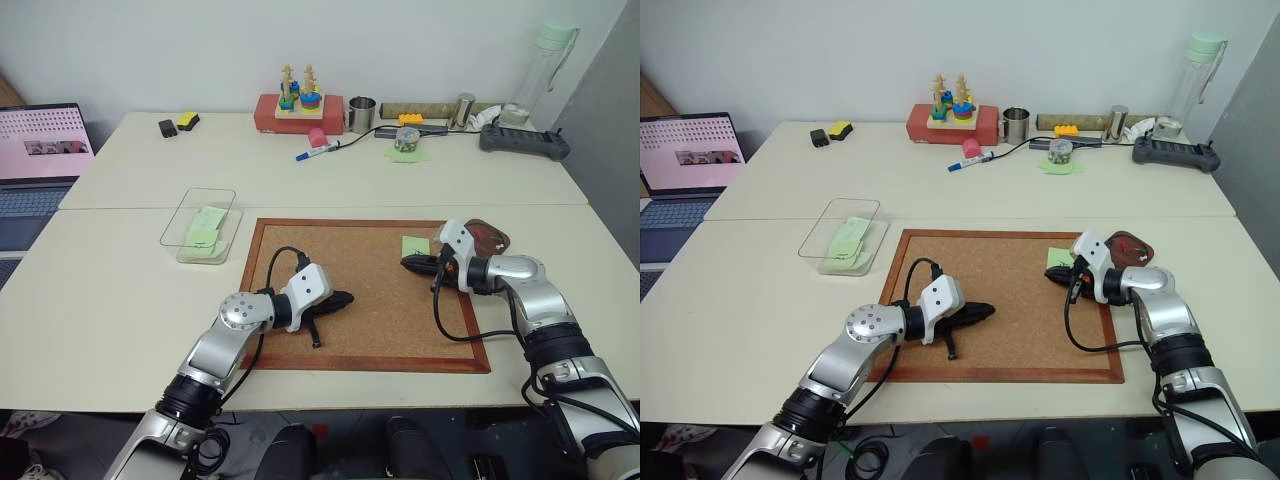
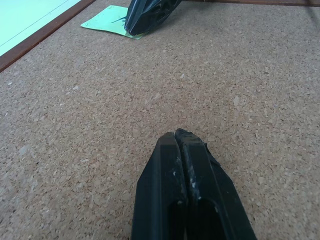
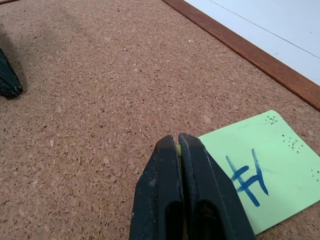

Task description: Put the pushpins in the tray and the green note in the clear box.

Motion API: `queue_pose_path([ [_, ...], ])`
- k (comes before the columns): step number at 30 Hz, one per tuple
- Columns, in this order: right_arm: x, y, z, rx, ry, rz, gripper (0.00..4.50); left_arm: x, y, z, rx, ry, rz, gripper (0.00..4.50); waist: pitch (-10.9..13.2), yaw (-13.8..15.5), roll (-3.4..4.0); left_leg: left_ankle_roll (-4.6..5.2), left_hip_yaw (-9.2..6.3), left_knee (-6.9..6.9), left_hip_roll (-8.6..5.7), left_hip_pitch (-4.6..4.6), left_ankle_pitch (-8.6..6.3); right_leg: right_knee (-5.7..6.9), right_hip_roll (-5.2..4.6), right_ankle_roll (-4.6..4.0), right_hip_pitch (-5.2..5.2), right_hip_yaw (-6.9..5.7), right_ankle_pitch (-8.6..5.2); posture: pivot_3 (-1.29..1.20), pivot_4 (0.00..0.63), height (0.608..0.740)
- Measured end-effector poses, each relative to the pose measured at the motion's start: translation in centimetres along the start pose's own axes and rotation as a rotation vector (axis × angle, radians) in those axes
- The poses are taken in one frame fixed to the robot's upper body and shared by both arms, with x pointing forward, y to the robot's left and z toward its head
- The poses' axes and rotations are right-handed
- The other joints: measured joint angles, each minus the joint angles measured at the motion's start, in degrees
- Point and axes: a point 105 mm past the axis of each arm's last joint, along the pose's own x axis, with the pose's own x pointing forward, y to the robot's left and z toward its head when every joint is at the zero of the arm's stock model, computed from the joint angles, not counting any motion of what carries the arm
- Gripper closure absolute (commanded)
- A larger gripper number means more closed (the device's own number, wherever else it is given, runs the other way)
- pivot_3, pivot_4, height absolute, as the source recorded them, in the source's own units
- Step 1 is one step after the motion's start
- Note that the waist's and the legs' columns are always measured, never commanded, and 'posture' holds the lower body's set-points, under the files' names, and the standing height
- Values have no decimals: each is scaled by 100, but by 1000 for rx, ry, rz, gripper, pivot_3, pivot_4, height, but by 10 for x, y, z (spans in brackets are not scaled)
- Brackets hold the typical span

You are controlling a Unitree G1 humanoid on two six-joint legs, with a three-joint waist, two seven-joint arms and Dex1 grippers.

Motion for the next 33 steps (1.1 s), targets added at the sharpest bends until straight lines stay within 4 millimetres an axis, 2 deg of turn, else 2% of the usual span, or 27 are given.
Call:
queue_pose_path([
  [8, -3, 1, 5, -20, 2, 9, 4463, -2, 3, 1, -95, -19, 22, 4500, 1, 3, 0, 0, -1, -1, 1, -5, 0, 0, 0, 0, -5, 0, 0, 0, 150, 740],
  [13, -9, 6, 33, -126, -53, 43, 4463, -1, 4, 0, -162, -25, 36, 4500, 1, 2, 0, 0, -3, 2, 0, -4, 0, 1, 0, 1, -1, -2, 0, 0, 150, 740],
  [16, -11, 9, 42, -166, -67, 59, 4463, -2, 6, 1, -203, -33, 43, 4500, 1, 1, 0, 0, -1, 4, 0, -4, 0, 0, 0, 1, -3, -1, 0, 0, 150, 740],
  [19, -18, 11, 51, -242, -67, 67, 4500, -8, 15, 0, -264, -39, 90, 4049, 2, 3, -1, 0, -4, 2, 1, -7, 0, 1, 0, 1, -5, -2, 0, 0, 150, 740],
  [21, -23, 13, 55, -315, -53, 70, 4500, -14, 20, 3, -331, -60, 117, 3567, 4, 4, -4, 0, -9, 1, 3, -11, 0, 0, -1, 1, -7, -6, 0, 0, 150, 740],
  [28, -24, 25, 55, -524, -17, 104, 4500, -28, 28, 40, -608, -256, 107, 2301, 11, 10, -14, -1, -9, 3, 1, -14, 0, -2, -9, 2, -7, -6, -1, 0, 150, 740],
  [33, -23, 35, 62, -703, -21, 132, 4500, -21, 26, 56, -810, -362, 71, 1392, 15, 15, -21, -3, -13, 5, 0, -14, 1, -1, -10, 2, -4, -9, -1, 0, 150, 740],
])
